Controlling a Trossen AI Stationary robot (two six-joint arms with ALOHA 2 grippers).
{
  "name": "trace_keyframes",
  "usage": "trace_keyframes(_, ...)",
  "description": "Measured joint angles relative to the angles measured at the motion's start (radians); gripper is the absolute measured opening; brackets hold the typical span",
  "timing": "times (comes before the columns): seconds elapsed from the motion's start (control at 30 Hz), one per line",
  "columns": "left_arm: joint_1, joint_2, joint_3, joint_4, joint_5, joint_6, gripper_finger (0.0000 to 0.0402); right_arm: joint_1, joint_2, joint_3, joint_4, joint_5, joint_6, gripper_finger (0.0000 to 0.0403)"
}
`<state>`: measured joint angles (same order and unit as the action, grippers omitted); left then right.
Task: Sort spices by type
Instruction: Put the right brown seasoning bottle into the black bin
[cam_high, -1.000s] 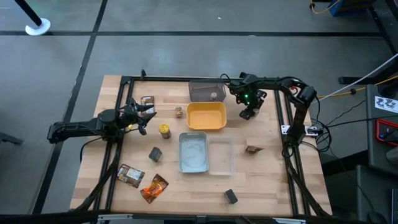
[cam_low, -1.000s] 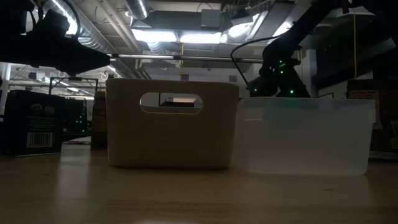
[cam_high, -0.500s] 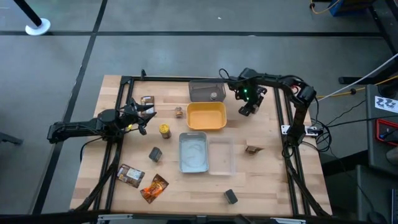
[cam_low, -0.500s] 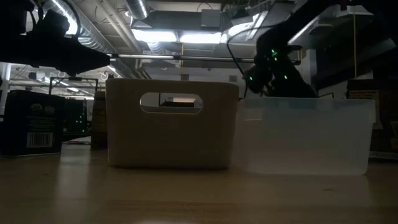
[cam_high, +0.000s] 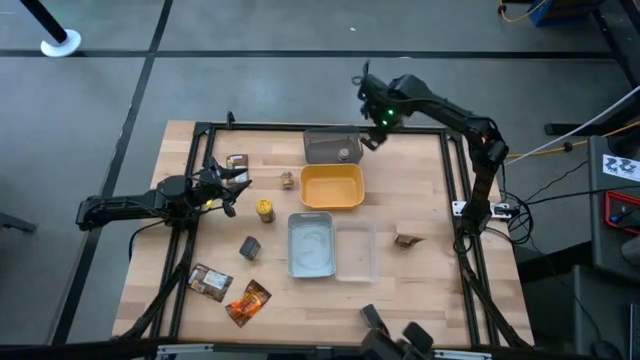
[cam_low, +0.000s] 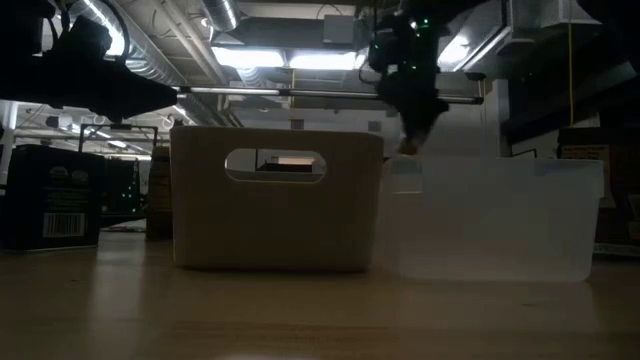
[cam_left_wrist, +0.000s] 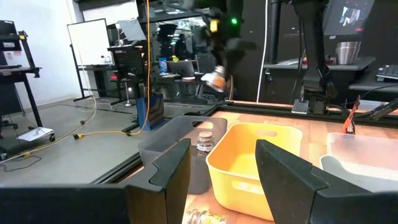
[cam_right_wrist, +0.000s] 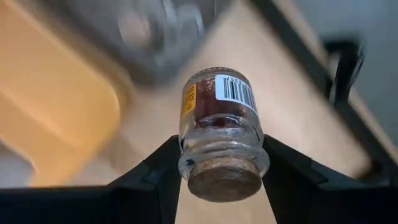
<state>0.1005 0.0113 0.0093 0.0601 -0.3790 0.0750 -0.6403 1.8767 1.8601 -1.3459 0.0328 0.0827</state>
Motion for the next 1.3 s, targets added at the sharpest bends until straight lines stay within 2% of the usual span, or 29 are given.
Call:
trace_keyframes(0.13,0.0,0.0,0.0,0.0,0.0,0.0,0.0166,0.0,0.01,0.002,0.126,-0.016,-0.005,0.0182)
trace_keyframes(0.43,0.0,0.0,0.0,0.0,0.0,-0.001,0.0166,-0.001,0.138,0.002,0.255,-0.098,-0.039,0.0182)
trace_keyframes(1.1,0.0,0.0,0.0,0.0,0.0,-0.001,0.0166,0.0,0.309,0.002,0.323,-0.116,-0.066,0.0182)
trace_keyframes(1.3,0.0,0.0,0.0,0.0,0.0,-0.001,0.0166,0.0,0.318,0.001,0.338,-0.113,-0.066,0.0202)
